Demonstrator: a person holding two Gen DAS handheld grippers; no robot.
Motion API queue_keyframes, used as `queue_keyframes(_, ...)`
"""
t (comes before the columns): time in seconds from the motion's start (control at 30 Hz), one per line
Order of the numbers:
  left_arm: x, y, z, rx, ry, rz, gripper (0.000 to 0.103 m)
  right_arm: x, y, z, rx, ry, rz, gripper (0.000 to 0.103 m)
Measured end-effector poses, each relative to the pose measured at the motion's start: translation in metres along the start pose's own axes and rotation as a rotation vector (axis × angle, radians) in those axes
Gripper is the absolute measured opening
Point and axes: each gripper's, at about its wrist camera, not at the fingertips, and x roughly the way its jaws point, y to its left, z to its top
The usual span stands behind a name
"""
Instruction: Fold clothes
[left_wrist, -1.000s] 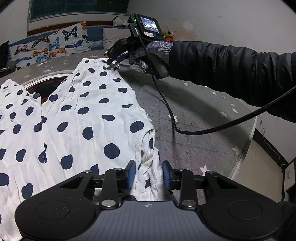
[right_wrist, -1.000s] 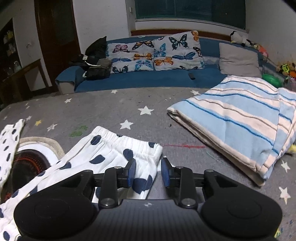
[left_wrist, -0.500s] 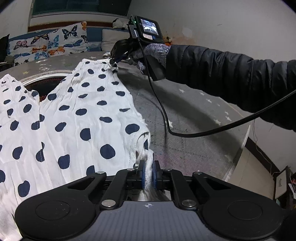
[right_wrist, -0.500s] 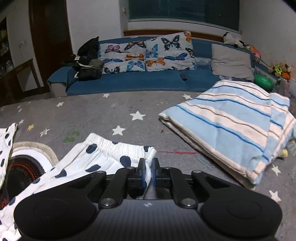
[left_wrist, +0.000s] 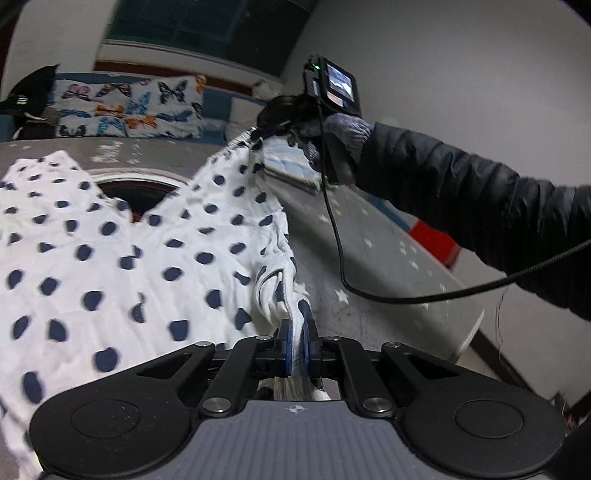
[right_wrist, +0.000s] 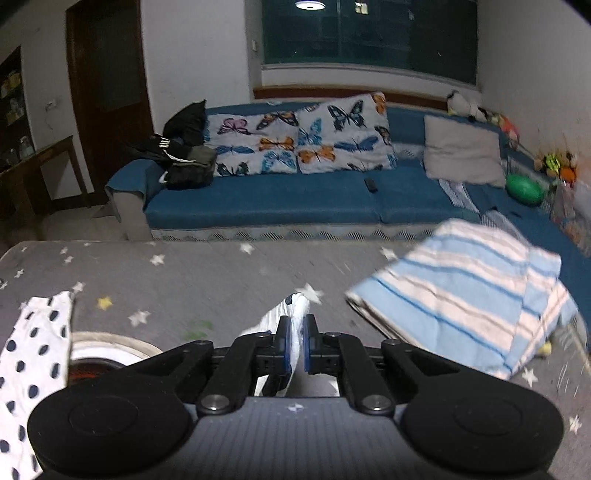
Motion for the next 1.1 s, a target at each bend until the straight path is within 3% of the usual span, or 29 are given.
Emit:
queue_keyframes(0.17, -0.034, 0.019, -0.008, -0.082, -0.068, 0.009, 0.006, -0.008, 0.046, 0.022, -0.043, -0.029, 0.018, 0.005)
queue_keyframes(0.57, -0.103, 0.06, -0.03, -0.245, -0.215, 0.042, 0.005, 0.004, 0.214, 0.059, -0.201, -0.049, 0.099, 0.005)
queue_keyframes(0.97, -0.129, 0.101, -0.057, -0.4, -0.249, 0.116, 0.005, 0.056, 0.362, 0.029, -0.359, 0.006, 0.149, 0.005)
queue_keyframes(1.1, -0.131, 0.105, -0.062, -0.43, -0.245, 0.13, 0.005, 0.066, 0.39, 0.012, -0.354, 0.053, 0.224, 0.008)
